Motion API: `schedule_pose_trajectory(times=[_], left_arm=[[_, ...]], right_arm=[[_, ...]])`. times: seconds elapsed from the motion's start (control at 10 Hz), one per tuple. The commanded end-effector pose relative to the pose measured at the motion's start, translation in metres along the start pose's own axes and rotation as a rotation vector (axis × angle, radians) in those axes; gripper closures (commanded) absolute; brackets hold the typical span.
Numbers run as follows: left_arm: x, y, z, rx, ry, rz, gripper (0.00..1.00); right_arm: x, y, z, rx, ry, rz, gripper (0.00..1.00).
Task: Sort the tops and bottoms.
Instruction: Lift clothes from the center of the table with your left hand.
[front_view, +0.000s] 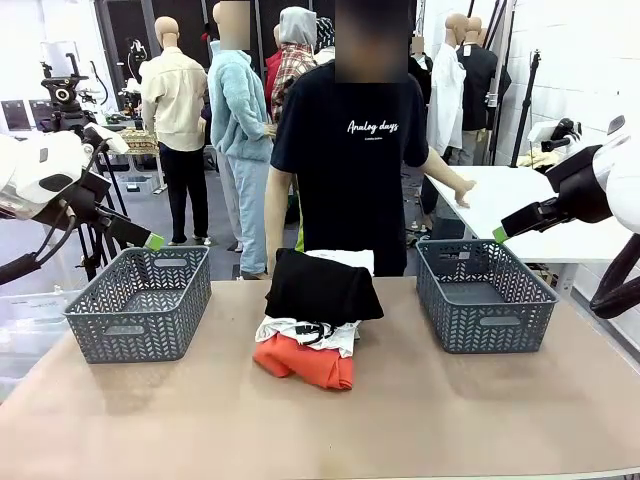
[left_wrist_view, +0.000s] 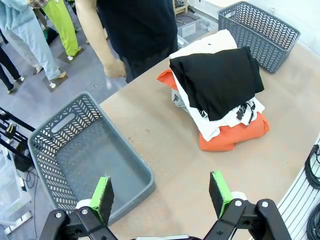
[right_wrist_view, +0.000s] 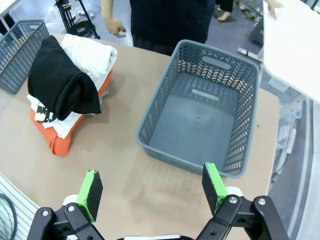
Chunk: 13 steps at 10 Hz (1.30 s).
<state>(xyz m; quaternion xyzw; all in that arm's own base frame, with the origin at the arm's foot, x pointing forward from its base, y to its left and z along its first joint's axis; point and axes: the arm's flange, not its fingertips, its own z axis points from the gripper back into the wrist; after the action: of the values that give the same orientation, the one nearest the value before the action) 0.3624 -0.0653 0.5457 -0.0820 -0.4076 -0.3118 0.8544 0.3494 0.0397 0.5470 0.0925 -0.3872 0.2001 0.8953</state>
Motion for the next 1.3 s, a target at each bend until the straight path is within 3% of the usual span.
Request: schedule_pose_trajectory(times=[0.0,1.2], left_arm=[[-0.0005,0.0011,0.0016,-0.003,-0.003,0.002,0.0],[-0.0005,0.0011,0.0016,-0.003,-0.003,0.002,0.0]], right_arm=[[0.0004,0.0005,-0.0008,0.007,-0.006,-0.013,0.0],[0.0004,0.0005,-0.0008,0.007,-0.006,-0.013,0.0]])
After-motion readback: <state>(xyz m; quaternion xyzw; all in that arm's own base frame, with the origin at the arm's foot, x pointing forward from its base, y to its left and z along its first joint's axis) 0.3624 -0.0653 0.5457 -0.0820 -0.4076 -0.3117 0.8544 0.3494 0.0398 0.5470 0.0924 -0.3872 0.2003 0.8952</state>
